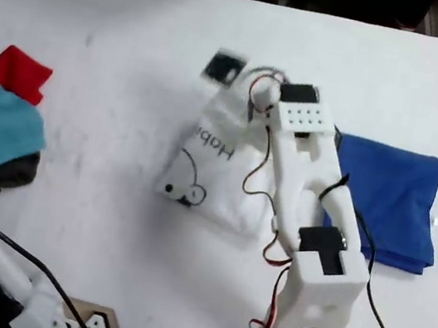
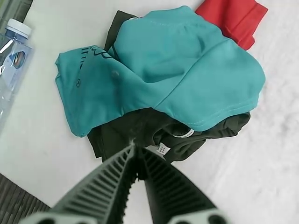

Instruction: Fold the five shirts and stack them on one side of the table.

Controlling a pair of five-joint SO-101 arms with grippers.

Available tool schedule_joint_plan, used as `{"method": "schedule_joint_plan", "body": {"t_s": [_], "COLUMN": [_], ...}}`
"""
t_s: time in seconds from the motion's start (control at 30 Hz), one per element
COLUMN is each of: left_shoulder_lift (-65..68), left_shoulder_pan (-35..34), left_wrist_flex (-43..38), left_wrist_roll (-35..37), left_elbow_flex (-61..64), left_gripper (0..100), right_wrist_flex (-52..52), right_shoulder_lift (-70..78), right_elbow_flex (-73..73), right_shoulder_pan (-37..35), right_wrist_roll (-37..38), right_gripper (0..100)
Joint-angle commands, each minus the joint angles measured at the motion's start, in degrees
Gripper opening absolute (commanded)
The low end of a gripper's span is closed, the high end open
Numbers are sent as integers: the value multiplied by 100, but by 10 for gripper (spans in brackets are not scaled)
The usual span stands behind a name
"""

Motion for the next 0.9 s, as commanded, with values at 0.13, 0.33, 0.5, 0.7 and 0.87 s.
{"method": "schedule_joint_plan", "body": {"t_s": [0.13, 0.33, 0.5, 0.7, 0.87], "left_shoulder_lift": [-207, -207, -207, -207, -207], "left_shoulder_pan": [-40, -40, -48, -48, -48], "left_wrist_flex": [9, 9, 9, 9, 9], "left_wrist_roll": [-53, -62, -62, -62, -62], "left_elbow_flex": [-35, -44, -35, -35, -35], "left_gripper": [24, 24, 24, 24, 24], "right_wrist_flex": [1007, 2158, 2703, 2914, 2800], "right_shoulder_lift": [-180, -418, -646, -1464, -2387], "right_elbow_flex": [-923, -1020, -1037, -440, 527], "right_shoulder_pan": [-286, -787, -1042, -1130, -1305], "right_wrist_roll": [-2884, -3596, -4369, -5538, -6259], "right_gripper": [330, 331, 332, 332, 336]}}
